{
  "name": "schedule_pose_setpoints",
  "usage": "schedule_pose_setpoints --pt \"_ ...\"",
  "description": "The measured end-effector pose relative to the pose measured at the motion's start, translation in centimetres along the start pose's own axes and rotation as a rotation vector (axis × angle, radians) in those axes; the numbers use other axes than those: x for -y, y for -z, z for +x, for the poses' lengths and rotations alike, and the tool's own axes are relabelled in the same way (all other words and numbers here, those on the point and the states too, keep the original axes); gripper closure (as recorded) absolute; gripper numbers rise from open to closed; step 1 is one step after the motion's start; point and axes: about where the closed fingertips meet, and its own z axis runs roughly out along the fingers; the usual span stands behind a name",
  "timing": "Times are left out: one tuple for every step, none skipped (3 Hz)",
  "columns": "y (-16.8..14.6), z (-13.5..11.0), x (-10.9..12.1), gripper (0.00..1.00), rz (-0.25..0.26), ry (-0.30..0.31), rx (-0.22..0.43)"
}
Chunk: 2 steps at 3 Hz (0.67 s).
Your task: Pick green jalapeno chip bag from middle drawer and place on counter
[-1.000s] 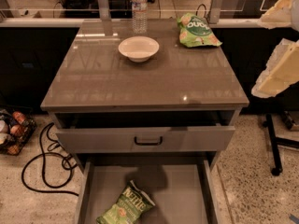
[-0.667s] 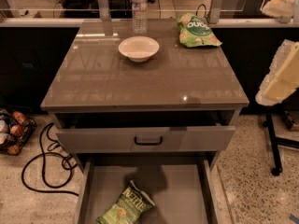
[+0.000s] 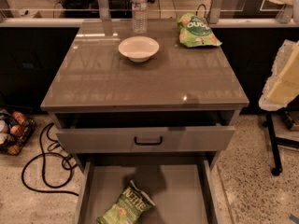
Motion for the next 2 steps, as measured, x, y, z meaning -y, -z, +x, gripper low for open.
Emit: schedule_pose_setpoints --pt "-0.9 -0.4 -1.1 0.00 0.001 0.059 0.015" --pt "-2.9 -0.2 -3.7 0.00 -0.001 0.147 0.070"
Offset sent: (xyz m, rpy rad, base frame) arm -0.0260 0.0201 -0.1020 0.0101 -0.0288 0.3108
